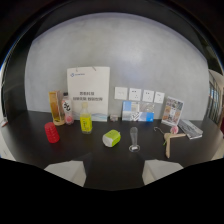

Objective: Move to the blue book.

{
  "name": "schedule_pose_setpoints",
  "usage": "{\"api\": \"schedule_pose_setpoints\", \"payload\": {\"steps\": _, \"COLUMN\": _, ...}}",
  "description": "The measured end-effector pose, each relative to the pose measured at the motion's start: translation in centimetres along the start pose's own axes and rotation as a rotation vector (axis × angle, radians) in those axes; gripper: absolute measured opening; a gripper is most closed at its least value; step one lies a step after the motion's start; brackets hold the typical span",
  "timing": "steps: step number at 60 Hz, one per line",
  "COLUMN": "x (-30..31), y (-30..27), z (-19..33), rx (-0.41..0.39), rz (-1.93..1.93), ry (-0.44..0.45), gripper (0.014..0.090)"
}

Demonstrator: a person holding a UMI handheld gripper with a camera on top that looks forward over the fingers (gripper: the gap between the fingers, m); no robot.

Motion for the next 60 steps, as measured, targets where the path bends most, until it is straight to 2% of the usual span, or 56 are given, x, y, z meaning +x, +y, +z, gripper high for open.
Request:
{"api": "schedule_pose_setpoints", "payload": {"steps": 28, "x": -1.8, "y": 0.6, "z": -0.7, "rx": -0.018, "rz": 0.003, "ry": 0.021, "gripper": 0.0854}}
{"api": "schedule_pose_setpoints", "payload": {"steps": 45, "x": -3.9, "y": -4.0, "z": -0.4, "rx": 0.064, "rz": -0.003, "ry": 0.006, "gripper": 0.0852}}
{"api": "schedule_pose_setpoints", "payload": {"steps": 52, "x": -2.7, "y": -6.2, "z": 0.7, "rx": 0.098, "rz": -0.009, "ry": 0.030, "gripper": 0.0855}}
{"api": "schedule_pose_setpoints", "payload": {"steps": 60, "x": 0.1, "y": -7.8, "z": 3.1, "rx": 0.102, "rz": -0.013, "ry": 0.063, "gripper": 0.0854}}
